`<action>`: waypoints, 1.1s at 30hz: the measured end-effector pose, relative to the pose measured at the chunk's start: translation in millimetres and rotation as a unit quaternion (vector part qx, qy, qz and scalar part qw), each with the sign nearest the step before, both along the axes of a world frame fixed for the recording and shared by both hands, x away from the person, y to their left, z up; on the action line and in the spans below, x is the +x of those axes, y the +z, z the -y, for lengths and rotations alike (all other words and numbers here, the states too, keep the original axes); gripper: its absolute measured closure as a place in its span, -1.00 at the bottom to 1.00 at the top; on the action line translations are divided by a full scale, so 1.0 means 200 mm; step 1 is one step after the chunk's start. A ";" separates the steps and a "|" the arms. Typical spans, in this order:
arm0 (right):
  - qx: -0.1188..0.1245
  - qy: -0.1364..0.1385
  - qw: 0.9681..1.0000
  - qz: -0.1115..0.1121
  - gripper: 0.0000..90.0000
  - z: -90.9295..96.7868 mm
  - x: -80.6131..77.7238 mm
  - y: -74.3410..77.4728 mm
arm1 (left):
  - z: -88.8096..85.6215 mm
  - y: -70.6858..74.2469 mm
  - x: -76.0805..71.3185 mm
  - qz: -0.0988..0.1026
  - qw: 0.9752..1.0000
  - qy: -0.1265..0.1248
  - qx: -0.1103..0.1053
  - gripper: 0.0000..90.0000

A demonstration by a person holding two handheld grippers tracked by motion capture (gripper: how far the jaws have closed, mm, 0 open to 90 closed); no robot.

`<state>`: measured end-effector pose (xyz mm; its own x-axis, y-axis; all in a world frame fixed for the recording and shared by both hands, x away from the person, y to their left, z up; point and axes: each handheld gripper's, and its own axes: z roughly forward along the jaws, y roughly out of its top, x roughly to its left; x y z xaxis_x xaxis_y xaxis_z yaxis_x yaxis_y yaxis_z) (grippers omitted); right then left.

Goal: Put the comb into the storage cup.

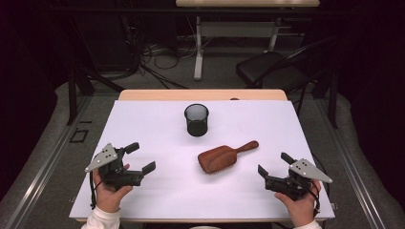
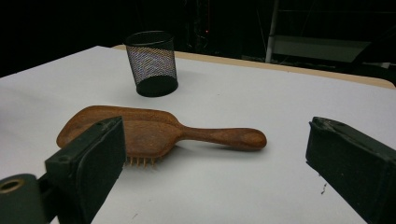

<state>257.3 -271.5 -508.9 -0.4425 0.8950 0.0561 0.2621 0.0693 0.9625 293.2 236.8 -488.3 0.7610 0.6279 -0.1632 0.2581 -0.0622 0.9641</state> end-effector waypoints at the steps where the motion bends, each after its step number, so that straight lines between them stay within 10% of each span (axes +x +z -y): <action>1: 0.001 0.001 1.000 -0.001 -0.89 0.00 0.00 0.00 | 0.00 0.00 0.00 -0.002 1.000 -0.001 0.002 -0.98; 33: -0.041 -0.018 0.998 -0.042 -0.86 -0.03 0.09 -0.02 | 0.02 -0.03 0.01 -0.037 0.994 0.083 0.066 -0.99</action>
